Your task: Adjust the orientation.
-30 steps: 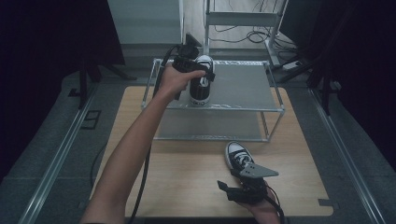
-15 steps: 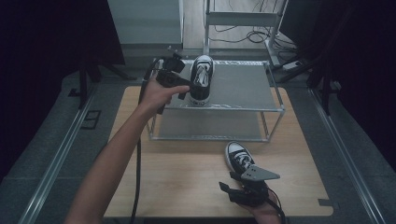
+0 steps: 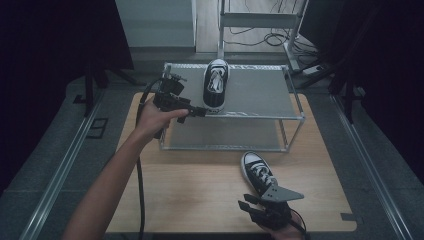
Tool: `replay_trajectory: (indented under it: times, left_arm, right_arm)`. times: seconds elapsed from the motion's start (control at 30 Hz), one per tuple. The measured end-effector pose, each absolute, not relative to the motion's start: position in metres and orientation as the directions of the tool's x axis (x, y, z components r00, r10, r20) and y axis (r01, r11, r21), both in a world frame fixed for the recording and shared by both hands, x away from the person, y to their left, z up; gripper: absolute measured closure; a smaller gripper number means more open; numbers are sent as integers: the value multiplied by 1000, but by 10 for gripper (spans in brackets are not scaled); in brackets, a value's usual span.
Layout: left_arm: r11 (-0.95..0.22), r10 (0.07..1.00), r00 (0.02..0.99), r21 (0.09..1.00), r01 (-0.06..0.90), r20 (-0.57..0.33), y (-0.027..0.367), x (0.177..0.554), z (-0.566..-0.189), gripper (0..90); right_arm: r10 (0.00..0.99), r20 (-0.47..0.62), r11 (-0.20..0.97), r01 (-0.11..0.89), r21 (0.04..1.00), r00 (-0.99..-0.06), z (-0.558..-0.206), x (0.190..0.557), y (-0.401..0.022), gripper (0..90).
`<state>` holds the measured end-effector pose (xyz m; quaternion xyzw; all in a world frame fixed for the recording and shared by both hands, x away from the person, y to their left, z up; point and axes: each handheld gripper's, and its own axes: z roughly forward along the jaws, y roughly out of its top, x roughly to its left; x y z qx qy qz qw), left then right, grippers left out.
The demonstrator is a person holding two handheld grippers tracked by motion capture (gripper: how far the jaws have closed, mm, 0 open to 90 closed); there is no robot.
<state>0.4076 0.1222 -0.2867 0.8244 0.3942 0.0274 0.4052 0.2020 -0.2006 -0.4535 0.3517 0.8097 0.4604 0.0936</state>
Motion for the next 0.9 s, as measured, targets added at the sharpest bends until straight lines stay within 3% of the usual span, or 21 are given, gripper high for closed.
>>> replay_trajectory:
  times: [0.33,0.8,0.9]
  left_arm:
    - [-385,650,712,693,609,-265,127,389,-301,205]
    - [-409,629,722,667,622,-288,132,374,-334,211]
    - [-410,621,722,660,630,-303,134,372,-343,213]
  right_arm:
    - [690,106,397,497,772,-716,-465,176,-217,889]
    - [799,-24,432,547,717,-601,-478,179,-252,900]
    - [812,25,385,567,728,-583,-480,190,-266,900]
